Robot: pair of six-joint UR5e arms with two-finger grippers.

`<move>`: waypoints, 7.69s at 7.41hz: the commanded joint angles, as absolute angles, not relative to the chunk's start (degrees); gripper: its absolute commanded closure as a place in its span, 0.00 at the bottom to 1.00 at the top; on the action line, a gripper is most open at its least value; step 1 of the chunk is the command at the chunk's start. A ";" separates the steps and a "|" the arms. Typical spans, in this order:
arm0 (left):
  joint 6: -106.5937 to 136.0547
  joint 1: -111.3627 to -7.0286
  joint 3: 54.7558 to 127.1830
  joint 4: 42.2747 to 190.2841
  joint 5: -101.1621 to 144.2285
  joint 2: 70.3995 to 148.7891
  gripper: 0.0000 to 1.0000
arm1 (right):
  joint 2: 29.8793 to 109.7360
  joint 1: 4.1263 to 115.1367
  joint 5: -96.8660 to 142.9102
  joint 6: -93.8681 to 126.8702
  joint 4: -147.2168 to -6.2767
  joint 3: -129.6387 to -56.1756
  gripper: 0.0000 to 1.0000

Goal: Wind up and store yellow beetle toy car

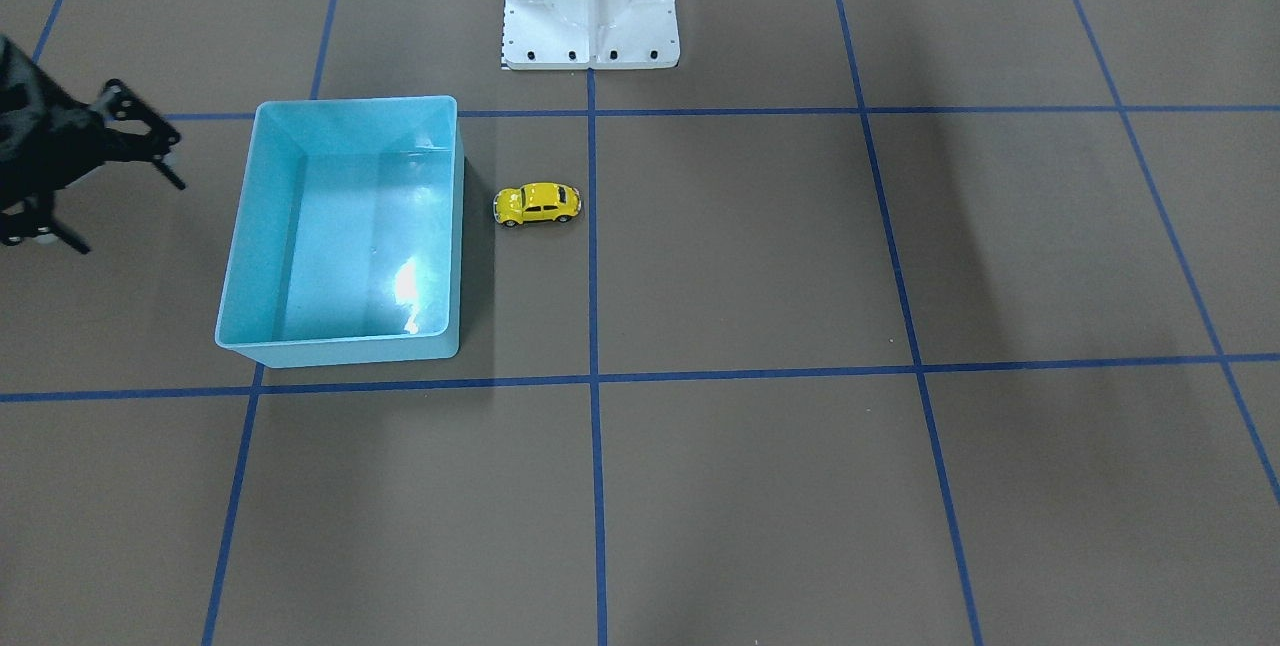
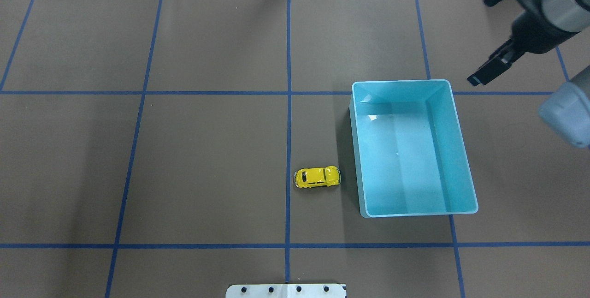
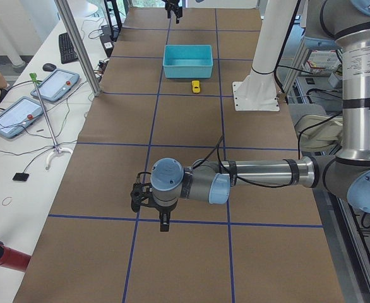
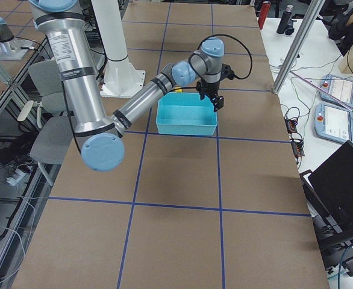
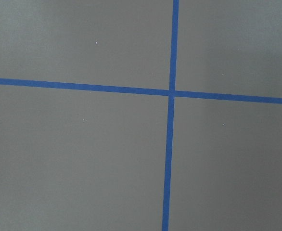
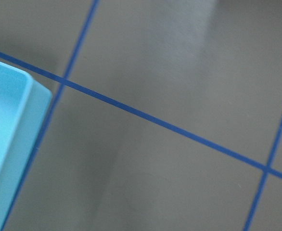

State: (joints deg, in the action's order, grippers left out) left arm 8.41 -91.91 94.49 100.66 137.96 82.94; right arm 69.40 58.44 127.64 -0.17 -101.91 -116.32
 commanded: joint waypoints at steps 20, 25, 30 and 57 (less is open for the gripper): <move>8.35 -91.93 92.64 100.63 137.90 82.97 0.00 | 52.38 23.12 102.57 -18.37 -90.35 -94.40 0.00; 8.35 -91.93 92.64 100.63 137.99 82.97 0.00 | 52.29 22.59 102.74 -18.28 -88.69 -93.25 1.00; 8.35 -91.93 92.64 100.63 137.90 82.97 0.00 | 37.40 27.04 106.06 -17.31 -104.00 -95.87 1.00; 8.17 -91.85 92.28 100.63 137.90 82.97 0.00 | 75.38 75.35 132.81 -6.42 -91.64 -110.67 0.00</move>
